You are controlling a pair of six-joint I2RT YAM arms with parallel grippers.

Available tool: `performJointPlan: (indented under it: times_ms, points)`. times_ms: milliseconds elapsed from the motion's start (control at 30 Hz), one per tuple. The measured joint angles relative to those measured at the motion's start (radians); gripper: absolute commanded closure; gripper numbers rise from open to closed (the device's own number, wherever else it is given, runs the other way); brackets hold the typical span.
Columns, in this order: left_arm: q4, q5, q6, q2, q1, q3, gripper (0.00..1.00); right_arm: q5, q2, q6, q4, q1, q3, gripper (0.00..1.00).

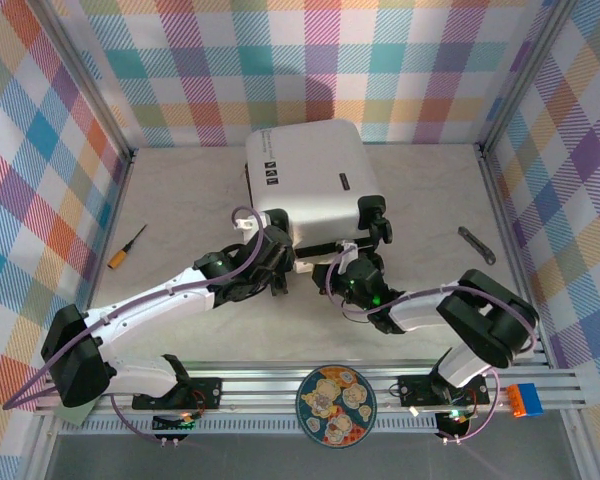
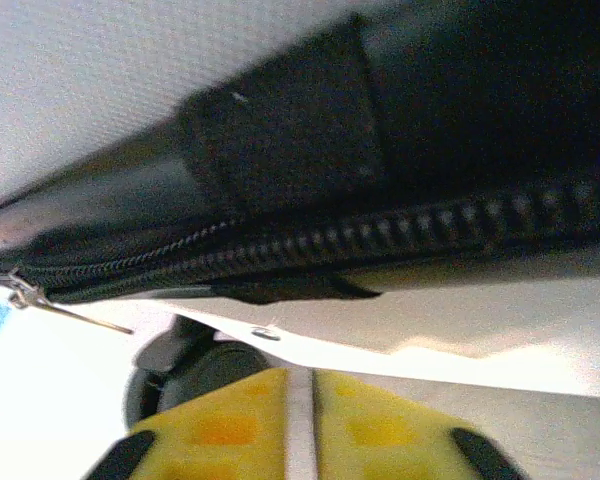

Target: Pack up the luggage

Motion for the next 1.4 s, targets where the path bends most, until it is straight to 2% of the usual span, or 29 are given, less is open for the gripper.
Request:
performJointPlan:
  times_ms: [233, 667, 833, 900, 1000, 1233, 1400]
  points:
    - [0.026, -0.018, -0.024, 0.022, -0.026, 0.001, 0.94, 0.145, -0.145, -0.131, -0.241, -0.009, 0.066, 0.72]
    - [0.175, -0.129, -0.161, 0.192, -0.12, 0.085, 0.98, 0.024, -0.179, -0.278, -0.401, -0.213, 0.116, 0.7]
    - [0.198, -0.143, -0.191, 0.231, -0.159, 0.115, 0.99, 0.028, -0.263, -0.275, -0.431, -0.233, 0.06, 0.71]
    - [0.198, -0.14, -0.192, 0.232, -0.173, 0.118, 0.99, 0.06, -0.306, -0.267, -0.426, -0.204, 0.019, 0.71]
    - [0.197, -0.128, -0.185, 0.232, -0.189, 0.119, 0.99, 0.148, -0.351, -0.246, -0.414, -0.105, -0.028, 0.71]
    - [0.199, -0.1, -0.145, 0.232, -0.203, 0.121, 0.98, 0.375, -0.362, -0.139, -0.383, 0.11, -0.093, 0.65]
    - [0.198, -0.097, -0.131, 0.232, -0.204, 0.122, 0.98, 0.486, -0.313, -0.09, -0.356, 0.166, -0.092, 0.63]
